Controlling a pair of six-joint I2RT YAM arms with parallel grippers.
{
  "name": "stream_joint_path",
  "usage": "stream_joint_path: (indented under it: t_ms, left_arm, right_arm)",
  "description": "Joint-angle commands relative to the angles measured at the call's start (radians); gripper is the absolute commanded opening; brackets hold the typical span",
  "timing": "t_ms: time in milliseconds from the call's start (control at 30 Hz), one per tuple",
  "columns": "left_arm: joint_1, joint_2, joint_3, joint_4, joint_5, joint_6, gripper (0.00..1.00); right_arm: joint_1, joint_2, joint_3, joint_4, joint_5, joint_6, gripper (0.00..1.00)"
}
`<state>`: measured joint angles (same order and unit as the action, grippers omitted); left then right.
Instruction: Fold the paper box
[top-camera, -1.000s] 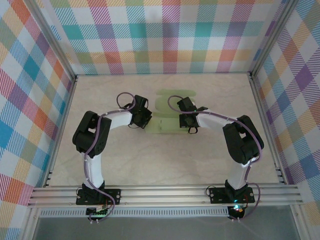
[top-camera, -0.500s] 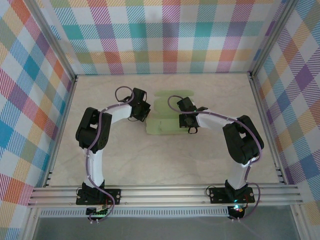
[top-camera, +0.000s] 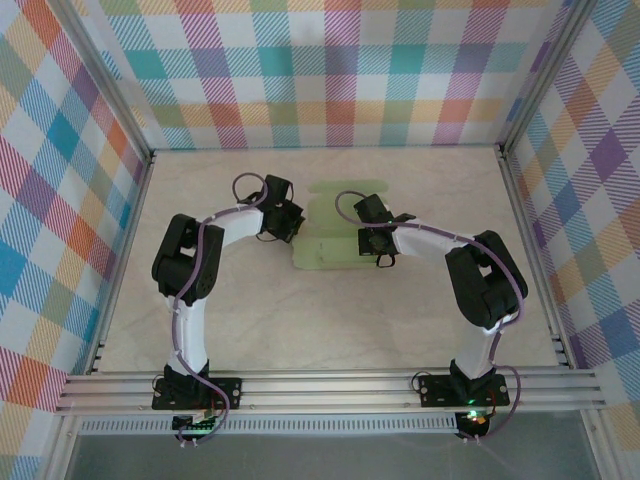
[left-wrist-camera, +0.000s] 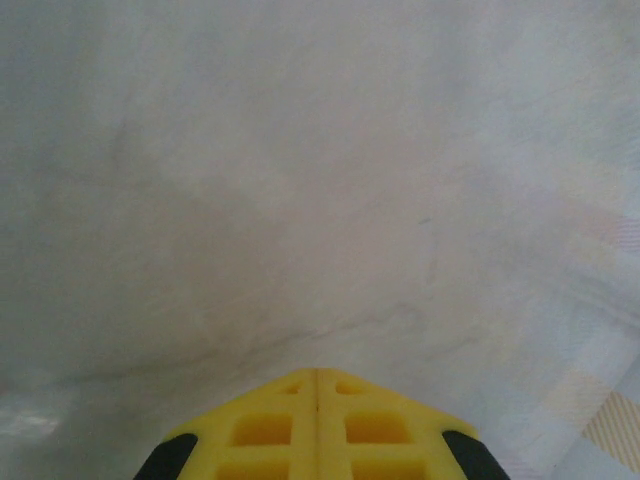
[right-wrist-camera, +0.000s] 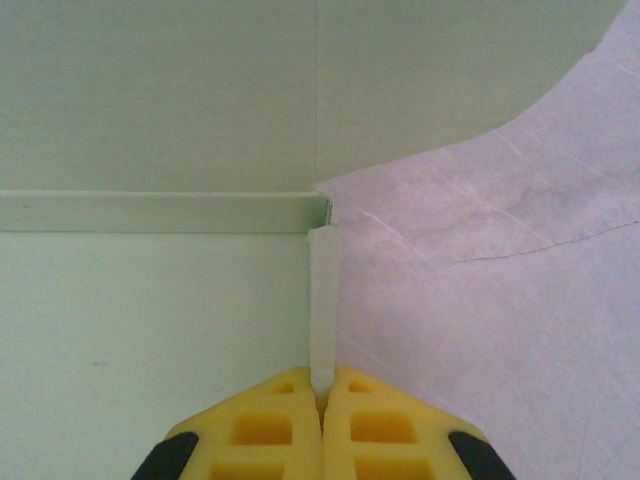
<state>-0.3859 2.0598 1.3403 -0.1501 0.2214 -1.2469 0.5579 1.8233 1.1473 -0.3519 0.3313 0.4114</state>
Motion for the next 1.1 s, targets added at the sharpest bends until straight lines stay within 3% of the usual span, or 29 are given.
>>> stream_joint_path:
  t_ms: [0, 133, 633, 1067]
  left_arm:
    - [-0.011, -0.037, -0.057, 0.063, 0.073, -0.072, 0.00]
    - [-0.019, -0.047, -0.078, 0.090, 0.109, -0.097, 0.00]
    - [-0.051, -0.179, -0.151, 0.033, 0.064, -0.047, 0.00]
    - [-0.086, -0.135, -0.165, 0.091, 0.110, -0.084, 0.00]
  right_arm:
    - [0.008, 0.016, 0.004, -0.027, -0.012, 0.024, 0.01]
    - [0.008, 0.013, -0.002, -0.023, -0.014, 0.027, 0.01]
    - [0.010, 0.008, -0.013, -0.020, -0.017, 0.043, 0.02]
    - [0.013, 0.002, -0.011, -0.018, -0.028, 0.049, 0.01]
